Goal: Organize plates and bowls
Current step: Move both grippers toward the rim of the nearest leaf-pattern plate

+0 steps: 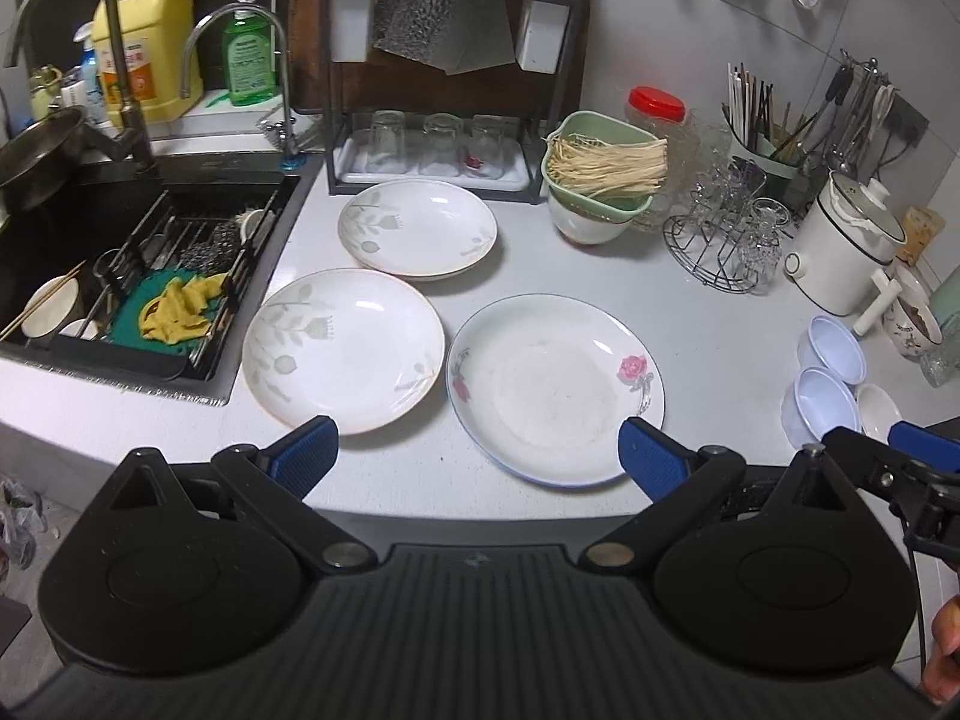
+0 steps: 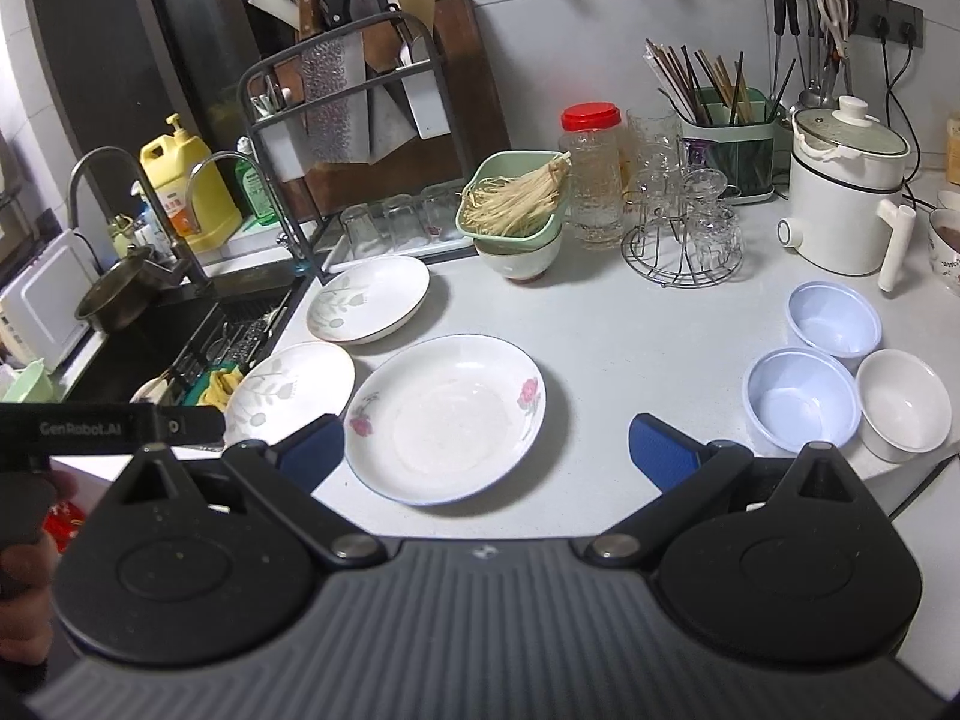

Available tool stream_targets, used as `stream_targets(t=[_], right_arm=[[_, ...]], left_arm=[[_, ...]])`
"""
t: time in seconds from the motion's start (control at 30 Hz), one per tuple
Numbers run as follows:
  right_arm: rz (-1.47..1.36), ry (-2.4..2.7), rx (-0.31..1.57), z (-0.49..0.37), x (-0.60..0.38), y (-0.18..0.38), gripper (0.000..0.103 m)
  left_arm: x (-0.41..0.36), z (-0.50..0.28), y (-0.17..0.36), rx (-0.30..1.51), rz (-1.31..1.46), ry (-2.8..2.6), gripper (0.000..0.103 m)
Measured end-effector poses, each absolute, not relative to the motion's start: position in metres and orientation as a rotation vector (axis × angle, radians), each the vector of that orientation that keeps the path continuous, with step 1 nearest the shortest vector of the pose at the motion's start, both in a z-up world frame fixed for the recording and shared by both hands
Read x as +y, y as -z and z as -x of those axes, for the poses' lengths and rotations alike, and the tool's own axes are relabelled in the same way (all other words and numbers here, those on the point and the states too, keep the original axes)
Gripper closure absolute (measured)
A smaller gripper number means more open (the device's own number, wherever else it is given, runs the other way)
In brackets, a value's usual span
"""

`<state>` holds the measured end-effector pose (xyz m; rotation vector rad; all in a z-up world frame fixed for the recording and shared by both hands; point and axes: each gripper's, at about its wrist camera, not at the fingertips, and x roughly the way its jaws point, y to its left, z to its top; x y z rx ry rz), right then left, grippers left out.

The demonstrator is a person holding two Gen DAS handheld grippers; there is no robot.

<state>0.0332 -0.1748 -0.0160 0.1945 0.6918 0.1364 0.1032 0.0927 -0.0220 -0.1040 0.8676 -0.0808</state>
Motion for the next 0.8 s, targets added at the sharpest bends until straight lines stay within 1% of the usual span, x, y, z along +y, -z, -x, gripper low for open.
stream_targets(t=[0.13, 0.43, 0.8], right_arm=[[-0.153, -0.1, 0.69, -0.046, -0.153, 0.018, 0.0], [-0.173, -0.095, 0.703, -0.076, -0.104, 0.024, 0.0], [-0.211, -0.073, 0.746, -0.115, -0.04, 0.04, 0.0]], left_arm=[[0.111, -0.128, 0.023, 0.868, 0.097, 0.103, 0.002], [0.162, -0.186, 0.036, 0.889, 0.07, 0.143, 0.002], [0.221, -0.235, 0.06, 0.93, 0.034, 0.2, 0.002]])
